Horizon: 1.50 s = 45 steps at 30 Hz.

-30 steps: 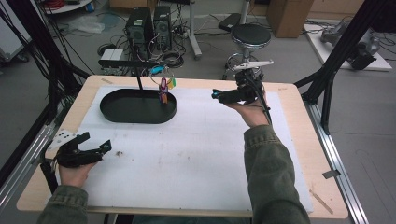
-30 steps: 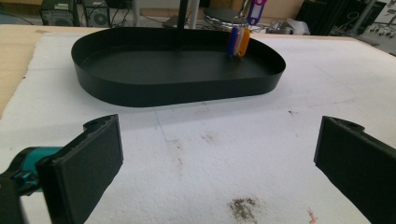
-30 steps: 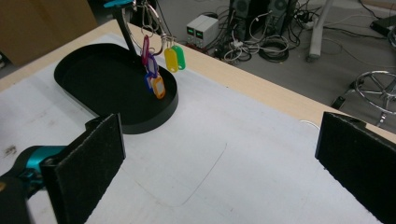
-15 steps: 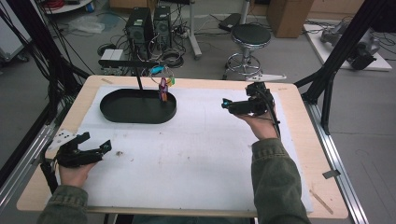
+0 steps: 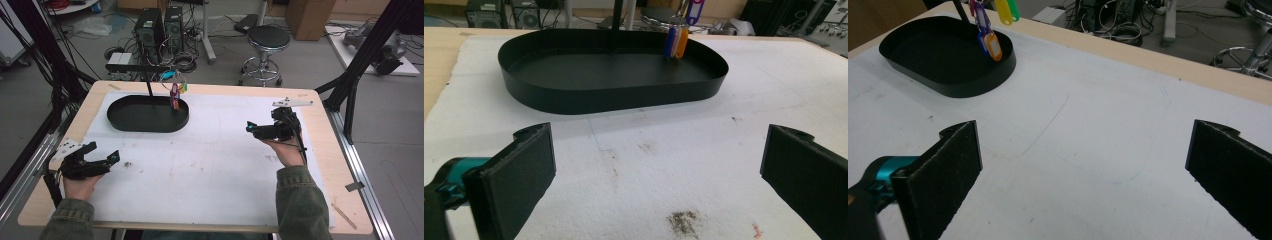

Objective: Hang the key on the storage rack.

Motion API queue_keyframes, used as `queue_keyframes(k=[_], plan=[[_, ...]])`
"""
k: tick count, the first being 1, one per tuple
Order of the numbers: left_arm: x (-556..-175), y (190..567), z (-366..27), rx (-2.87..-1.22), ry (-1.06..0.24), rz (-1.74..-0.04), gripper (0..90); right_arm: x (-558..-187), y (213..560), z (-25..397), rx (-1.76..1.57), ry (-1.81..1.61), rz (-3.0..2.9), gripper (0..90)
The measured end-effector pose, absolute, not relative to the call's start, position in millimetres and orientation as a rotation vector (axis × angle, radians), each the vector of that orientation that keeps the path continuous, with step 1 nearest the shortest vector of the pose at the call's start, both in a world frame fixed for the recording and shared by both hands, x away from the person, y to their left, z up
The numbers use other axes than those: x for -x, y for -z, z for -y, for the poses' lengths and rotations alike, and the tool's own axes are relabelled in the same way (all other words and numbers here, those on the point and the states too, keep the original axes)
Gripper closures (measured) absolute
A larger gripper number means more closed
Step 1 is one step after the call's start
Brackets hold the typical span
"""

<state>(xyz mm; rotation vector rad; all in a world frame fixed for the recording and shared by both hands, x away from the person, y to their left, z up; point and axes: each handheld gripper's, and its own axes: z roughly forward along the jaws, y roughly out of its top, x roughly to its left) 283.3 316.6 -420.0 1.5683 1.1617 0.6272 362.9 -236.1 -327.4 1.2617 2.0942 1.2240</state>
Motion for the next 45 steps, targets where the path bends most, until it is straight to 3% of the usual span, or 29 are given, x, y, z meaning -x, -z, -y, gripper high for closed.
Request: queue_keyframes(k=[13, 45], plan=[[-283, 420, -317, -1.574, -0.625, -1.16, 1.7, -350, 360, 253, -1.325, -1.221, -2.085, 0.5], [-283, 421, -317, -1.591, -0.625, -1.167, 1.7, -311, 402, 281, -1.341, -1.147, -1.96, 0.5]])
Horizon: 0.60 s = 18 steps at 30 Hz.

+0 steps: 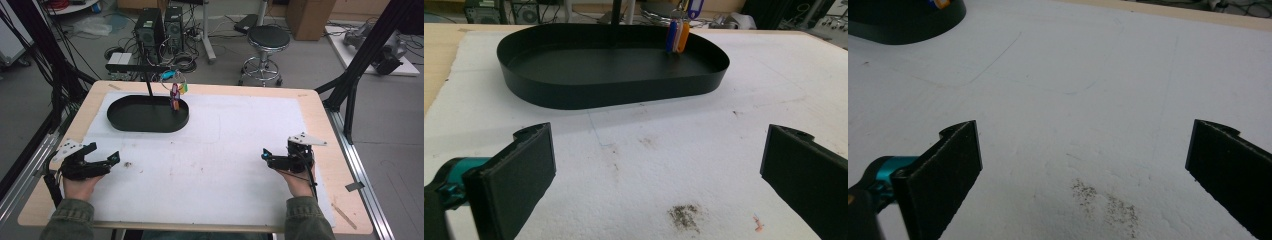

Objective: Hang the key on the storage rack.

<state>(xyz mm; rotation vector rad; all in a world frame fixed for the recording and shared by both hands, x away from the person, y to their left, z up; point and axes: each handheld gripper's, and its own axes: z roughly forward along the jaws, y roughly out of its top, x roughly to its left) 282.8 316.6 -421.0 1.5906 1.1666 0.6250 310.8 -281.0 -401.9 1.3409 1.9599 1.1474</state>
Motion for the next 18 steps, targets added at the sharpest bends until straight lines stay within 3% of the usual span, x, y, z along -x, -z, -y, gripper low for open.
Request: queue_keyframes(k=[18], plan=[[-282, 421, -317, -1.576, -0.613, -1.162, 1.7, -283, 404, 293, -1.31, -1.196, -1.683, 0.4]])
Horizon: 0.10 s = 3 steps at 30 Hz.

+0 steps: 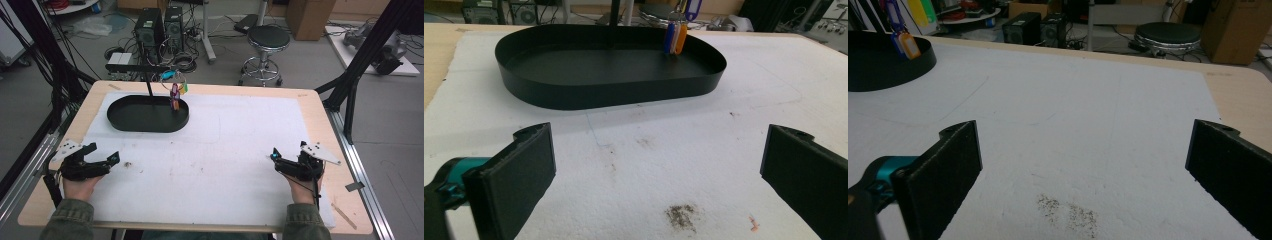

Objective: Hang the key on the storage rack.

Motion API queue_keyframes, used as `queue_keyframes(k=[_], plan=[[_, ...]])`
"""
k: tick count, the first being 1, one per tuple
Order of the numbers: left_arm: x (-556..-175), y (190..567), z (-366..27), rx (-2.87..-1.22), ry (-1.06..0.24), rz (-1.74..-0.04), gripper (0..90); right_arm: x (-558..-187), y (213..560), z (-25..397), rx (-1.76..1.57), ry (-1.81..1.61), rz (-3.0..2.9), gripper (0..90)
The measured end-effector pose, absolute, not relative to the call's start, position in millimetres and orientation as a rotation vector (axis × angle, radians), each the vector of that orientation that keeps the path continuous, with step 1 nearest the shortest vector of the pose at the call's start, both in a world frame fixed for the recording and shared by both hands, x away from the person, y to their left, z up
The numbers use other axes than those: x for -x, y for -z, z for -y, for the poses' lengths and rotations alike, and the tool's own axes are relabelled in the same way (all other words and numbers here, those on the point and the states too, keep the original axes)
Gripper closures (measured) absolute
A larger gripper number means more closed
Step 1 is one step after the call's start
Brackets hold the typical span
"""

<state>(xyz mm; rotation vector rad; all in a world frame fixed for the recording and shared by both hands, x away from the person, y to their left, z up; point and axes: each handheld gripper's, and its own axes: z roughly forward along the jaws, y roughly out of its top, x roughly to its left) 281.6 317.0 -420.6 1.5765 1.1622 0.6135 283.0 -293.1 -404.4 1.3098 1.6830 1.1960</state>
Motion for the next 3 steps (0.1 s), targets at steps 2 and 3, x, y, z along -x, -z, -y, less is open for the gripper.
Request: queue_keyframes(k=[2, 3], plan=[[-281.8, 420.7, -316.8, -1.577, -0.611, -1.161, 1.7, -282.7, 404.4, 292.1, -1.318, -1.196, -1.684, 0.5], [-281.7, 420.7, -316.5, -1.575, -0.612, -1.161, 1.7, -282.6, 404.4, 291.7, -1.315, -1.196, -1.685, 0.5]])
